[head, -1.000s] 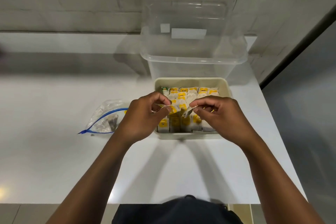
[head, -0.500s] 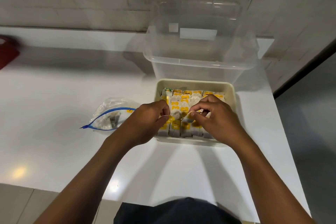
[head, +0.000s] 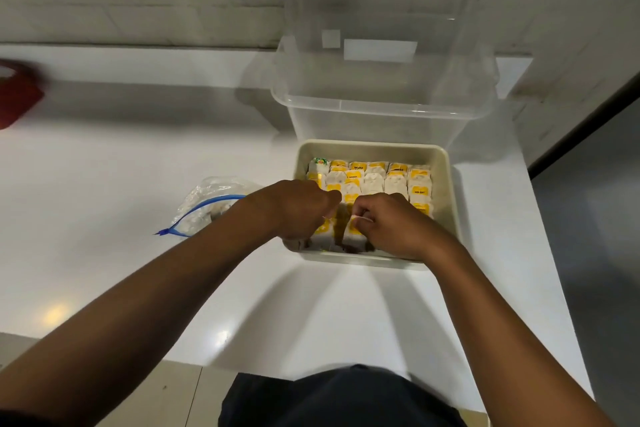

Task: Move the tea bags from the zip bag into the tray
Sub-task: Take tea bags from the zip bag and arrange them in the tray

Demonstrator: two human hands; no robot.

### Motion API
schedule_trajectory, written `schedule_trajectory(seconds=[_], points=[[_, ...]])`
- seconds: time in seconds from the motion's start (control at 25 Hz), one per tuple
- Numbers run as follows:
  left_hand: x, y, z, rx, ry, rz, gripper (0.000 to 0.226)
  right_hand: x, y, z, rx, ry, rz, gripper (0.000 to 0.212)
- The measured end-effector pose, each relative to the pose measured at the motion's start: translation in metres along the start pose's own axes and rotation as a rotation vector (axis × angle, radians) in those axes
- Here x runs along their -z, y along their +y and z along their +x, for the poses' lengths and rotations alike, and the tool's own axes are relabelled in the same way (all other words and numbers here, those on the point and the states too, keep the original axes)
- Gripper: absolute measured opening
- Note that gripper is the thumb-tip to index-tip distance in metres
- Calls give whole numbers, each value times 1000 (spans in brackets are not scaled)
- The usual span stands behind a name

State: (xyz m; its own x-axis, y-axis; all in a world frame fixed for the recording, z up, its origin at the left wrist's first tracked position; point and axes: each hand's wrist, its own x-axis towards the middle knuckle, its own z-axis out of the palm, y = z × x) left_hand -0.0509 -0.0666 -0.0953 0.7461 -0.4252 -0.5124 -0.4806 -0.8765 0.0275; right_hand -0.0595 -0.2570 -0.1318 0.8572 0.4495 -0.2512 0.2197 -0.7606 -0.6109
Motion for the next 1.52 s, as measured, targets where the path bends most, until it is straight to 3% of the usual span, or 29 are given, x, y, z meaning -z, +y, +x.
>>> schedule_trajectory(seconds=[0.12, 0.32, 0.64, 0.92, 1.24, 1.36, 1.52], points=[[6, 1, 8, -24, -94, 112, 21, -2, -6, 8, -2, -65, 33, 11], [6, 7, 20, 13, -102, 254, 26, -15, -10, 23, -41, -198, -79, 25], [10, 6, 24, -17, -355, 237, 38, -25, -7, 29, -62, -173, -56, 19], [6, 18, 29, 105, -16, 302, 23, -29, -6, 30, -91, 5, -68, 16], [0, 14, 24, -12, 82, 476, 24, -29, -16, 34, -101, 56, -189, 11], [-4, 12, 25, -8, 55, 524, 26, -28, -21, 33, -93, 55, -233, 13], [-8, 7, 26, 12, 146, 573, 27, -29, -21, 33, -88, 83, -246, 16]])
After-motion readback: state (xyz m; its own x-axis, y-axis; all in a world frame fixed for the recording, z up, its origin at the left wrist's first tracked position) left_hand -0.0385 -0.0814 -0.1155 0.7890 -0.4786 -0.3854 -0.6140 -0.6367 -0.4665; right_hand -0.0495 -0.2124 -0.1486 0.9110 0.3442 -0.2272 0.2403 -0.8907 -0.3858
